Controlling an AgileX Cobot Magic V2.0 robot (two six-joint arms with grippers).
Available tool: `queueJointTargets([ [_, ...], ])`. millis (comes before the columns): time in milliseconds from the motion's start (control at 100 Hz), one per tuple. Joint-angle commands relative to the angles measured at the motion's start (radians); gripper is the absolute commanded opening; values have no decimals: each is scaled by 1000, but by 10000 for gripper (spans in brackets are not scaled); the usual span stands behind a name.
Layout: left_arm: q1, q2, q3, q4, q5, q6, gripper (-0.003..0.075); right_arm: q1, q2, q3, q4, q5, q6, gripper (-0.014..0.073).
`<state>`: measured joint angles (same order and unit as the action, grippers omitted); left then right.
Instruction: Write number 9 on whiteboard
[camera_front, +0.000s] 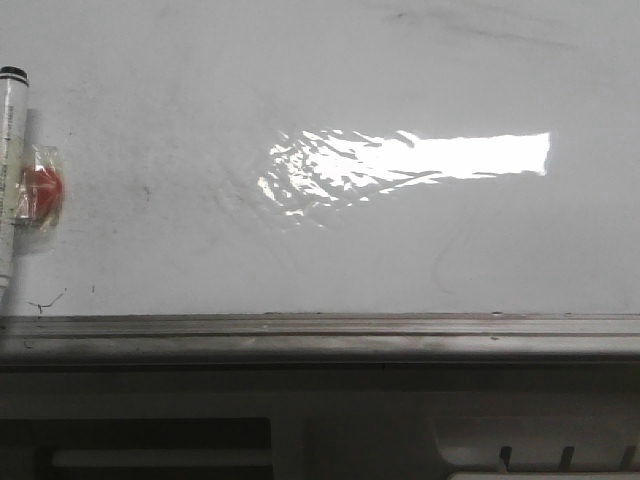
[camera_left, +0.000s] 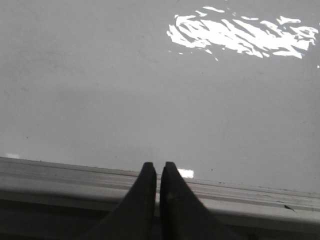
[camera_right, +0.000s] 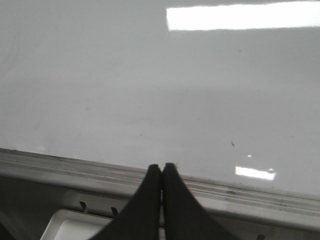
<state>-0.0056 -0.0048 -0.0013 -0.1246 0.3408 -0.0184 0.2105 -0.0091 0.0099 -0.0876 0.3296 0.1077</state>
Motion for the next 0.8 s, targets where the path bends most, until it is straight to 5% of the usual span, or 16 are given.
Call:
queueJointTargets([
  [0, 1, -29, 30, -15, -37, -8, -18, -6, -21, 28, -14, -38, 1, -55],
  [240, 1, -29, 30, -15, -37, -8, -18, -6, -21, 28, -19, -100, 1, -55],
  [550, 1, -29, 30, -15, -37, -8, -18, -6, -21, 28, 22, -497, 1, -55],
  [650, 1, -29, 30, -6, -77, -8, -18, -6, -21, 20, 109, -495, 1, -55],
  [790, -2, -29, 30, -457, -210, -8, -18, -6, -21, 18, 331, -463, 1, -55],
])
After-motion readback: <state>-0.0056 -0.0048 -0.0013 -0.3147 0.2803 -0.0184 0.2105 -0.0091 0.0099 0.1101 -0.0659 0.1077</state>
